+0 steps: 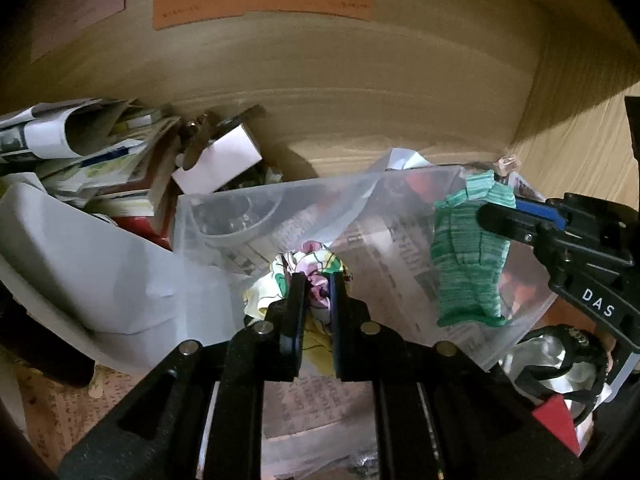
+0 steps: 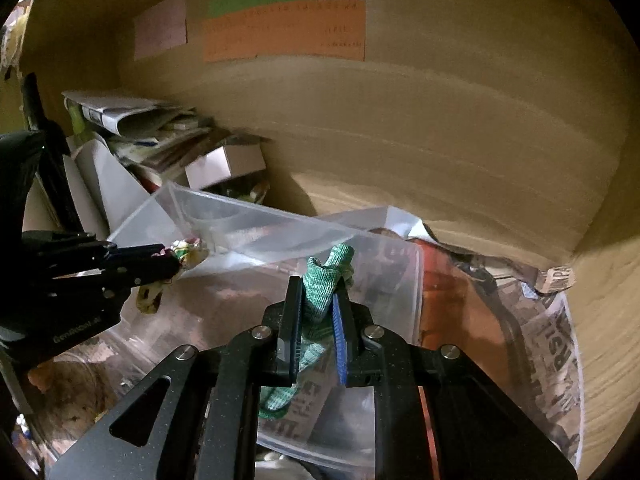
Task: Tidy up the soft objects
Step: 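Carry the fabric and glove into the clear box while both grippers open, then grasp the yellow sponge with the left gripper while the right gripper grasps the red felt pouch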
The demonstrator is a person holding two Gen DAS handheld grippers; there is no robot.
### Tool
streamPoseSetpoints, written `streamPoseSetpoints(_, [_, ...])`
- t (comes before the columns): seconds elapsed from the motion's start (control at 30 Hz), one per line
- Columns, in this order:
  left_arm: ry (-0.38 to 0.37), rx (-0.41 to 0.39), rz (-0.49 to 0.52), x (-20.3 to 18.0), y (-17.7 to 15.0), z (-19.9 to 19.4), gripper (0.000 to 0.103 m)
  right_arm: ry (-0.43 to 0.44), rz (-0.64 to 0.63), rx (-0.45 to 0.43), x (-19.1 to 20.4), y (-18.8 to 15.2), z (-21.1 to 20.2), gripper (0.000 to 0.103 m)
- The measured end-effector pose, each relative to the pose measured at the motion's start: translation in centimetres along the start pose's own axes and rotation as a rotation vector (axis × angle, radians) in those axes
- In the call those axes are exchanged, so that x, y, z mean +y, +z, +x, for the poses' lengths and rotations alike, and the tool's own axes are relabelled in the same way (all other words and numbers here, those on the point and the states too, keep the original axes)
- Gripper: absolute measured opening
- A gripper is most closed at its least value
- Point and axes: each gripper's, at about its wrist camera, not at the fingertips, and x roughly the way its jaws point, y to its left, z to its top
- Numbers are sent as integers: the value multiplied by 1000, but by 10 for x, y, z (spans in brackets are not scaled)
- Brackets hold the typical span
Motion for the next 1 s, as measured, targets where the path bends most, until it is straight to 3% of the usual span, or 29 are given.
streamPoseSetpoints(0.07, [2,10,2,-1,0,2,12,4,3,12,0,0,2,16])
streamPoseSetpoints(0.1, [3,14,0,-2,0,3,16,1,4,13,0,1,2,22])
streamPoseSetpoints(0.2, [7,7,2,-3,1,3,23,-19,1,-10,1,2,-2,53])
streamPoseSetpoints(0.23, [9,2,4,-3,0,1,25,-30,-3,-29,2,3,-6,58])
streamPoseSetpoints(0.4, [16,-57,6,-5,-1,-18,50,-44,-11,-86,5,7,-28,58])
streamPoseSetpoints(0.77, [1,-194,1,-10,-15,-87,86,-50,-7,-232,17,-5,-92,65])
streamPoseSetpoints(1.0, [-11,-177,17,-18,-46,-103,92,-48,8,-269,23,-35,-122,65])
